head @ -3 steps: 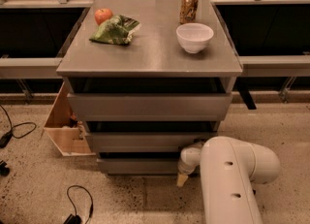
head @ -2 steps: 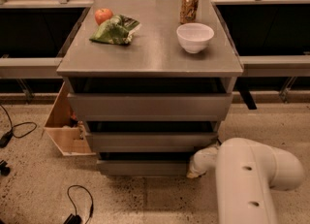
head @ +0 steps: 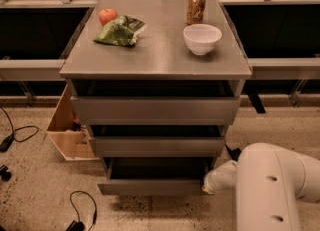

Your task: Open bottom drawer

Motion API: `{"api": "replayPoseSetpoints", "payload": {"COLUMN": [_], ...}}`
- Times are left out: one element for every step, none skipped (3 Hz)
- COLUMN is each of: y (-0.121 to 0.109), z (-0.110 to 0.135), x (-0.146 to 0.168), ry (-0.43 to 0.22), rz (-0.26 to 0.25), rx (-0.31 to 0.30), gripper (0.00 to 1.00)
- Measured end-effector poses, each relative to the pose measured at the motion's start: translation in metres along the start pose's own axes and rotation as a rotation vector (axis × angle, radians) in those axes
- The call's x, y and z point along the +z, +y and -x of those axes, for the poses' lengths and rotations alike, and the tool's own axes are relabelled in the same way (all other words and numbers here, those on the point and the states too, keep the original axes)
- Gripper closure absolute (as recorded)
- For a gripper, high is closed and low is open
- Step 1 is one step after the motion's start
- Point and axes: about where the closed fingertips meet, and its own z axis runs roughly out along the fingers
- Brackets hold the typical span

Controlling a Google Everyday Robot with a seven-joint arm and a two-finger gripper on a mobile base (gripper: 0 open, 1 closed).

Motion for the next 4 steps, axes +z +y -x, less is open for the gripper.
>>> {"api": "replayPoseSetpoints", "payload": {"y": [0.015, 0.015, 0.053, 0.053], "z": [-0.009, -0.009, -0.028, -0.027], "x": [-0.007, -0.008, -0.014, -0.018], "ry": [0.011, 0.011, 0.042, 0.042], "rz": [0.020, 0.020, 0.081, 0.081], "rx": [0.017, 0.017, 0.032, 0.032], "gripper": [1.00, 1.00, 1.00, 1.00]}}
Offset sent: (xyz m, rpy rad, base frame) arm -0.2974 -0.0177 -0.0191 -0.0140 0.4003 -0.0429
